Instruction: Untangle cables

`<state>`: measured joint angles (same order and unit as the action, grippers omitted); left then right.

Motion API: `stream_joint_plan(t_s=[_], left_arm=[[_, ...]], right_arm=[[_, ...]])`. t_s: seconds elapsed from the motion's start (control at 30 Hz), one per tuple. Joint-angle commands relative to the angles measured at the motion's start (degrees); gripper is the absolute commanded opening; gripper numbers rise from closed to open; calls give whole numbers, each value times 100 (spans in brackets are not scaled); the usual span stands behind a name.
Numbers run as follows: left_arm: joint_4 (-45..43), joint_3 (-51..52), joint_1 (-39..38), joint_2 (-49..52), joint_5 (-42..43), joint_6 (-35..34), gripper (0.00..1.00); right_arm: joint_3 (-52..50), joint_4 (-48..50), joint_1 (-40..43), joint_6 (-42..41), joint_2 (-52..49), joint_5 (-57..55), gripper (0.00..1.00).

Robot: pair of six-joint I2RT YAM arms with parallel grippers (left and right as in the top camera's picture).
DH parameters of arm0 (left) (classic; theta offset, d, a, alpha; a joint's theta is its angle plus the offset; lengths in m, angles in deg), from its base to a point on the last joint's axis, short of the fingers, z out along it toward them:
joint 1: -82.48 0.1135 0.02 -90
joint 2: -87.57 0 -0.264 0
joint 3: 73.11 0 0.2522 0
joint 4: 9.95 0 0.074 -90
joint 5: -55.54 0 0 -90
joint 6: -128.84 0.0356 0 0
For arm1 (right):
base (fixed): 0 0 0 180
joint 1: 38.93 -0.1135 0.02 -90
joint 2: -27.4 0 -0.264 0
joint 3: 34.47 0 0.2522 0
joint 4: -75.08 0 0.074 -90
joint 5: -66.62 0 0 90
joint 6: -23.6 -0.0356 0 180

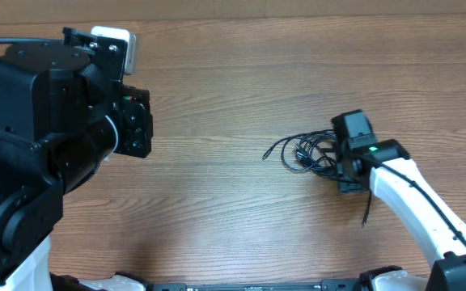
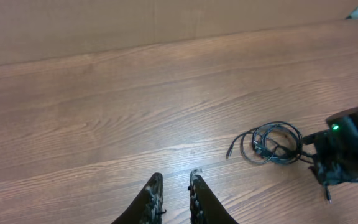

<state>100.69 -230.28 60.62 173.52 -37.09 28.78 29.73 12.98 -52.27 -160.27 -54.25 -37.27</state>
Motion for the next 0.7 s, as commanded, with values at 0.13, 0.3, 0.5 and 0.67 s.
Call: stream_joint_plan(t_s=[0.13,0.3,0.5,0.67], left_arm=[[-9,120,9,28,-31,125,15],[-9,120,9,28,-31,125,13],[-9,120,9,28,-31,125,13],[-9,120,9,28,-31,125,12]], right_arm=[[-96,-184,706,-243,39,133,70],[-334,-42,758,-387,39,238,73],[-737,374,758,-387,39,238,77],[-892,608,756,-315,39,417,4]])
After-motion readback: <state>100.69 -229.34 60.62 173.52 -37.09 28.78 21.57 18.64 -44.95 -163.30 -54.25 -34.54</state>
